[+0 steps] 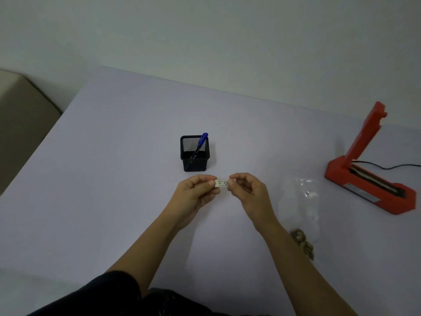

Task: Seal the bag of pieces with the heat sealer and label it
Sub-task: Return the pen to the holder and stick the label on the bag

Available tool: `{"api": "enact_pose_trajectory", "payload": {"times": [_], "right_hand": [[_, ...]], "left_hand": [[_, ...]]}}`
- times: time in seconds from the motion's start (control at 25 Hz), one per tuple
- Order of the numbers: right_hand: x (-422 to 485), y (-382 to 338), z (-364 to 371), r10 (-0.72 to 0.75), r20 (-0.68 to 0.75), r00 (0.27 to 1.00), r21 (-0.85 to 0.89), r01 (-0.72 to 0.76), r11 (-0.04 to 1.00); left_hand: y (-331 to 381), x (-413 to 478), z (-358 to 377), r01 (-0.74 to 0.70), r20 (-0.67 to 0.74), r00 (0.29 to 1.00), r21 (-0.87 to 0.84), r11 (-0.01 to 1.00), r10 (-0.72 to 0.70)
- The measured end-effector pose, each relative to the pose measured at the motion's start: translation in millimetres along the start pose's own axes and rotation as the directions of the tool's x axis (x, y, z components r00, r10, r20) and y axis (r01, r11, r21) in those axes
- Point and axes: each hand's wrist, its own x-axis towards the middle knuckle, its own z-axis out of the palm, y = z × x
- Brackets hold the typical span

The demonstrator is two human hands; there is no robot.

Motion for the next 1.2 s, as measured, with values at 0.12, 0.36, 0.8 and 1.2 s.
{"api": "enact_pose_trajectory", "payload": {"times": [0.12,0.36,0.8,1.2], "right_hand": [[-6,-14,-2,-0.054,-0.019,0.998,0.007,0.054,0.998],[-15,-22,-3,-0.107,-0.028,0.994,-0.018,0.106,0.994],[-17,-28,-3,-0.176,-0.038,0.984,-0.068,0.173,0.983],[-18,-23,2,-0.386,-0.047,0.921,-0.439,0.328,0.836]], "left_hand": [[11,-6,7,0.005,0.034,0.999,-0.035,0.999,-0.003],[18,-14,13,0.016,0.097,0.995,-0.034,0.999,-0.013],[21,-12,13,0.081,0.146,0.986,-0.031,0.996,-0.076],[23,-9,18,-0.036,0.109,0.994,0.158,0.987,0.019]]}}
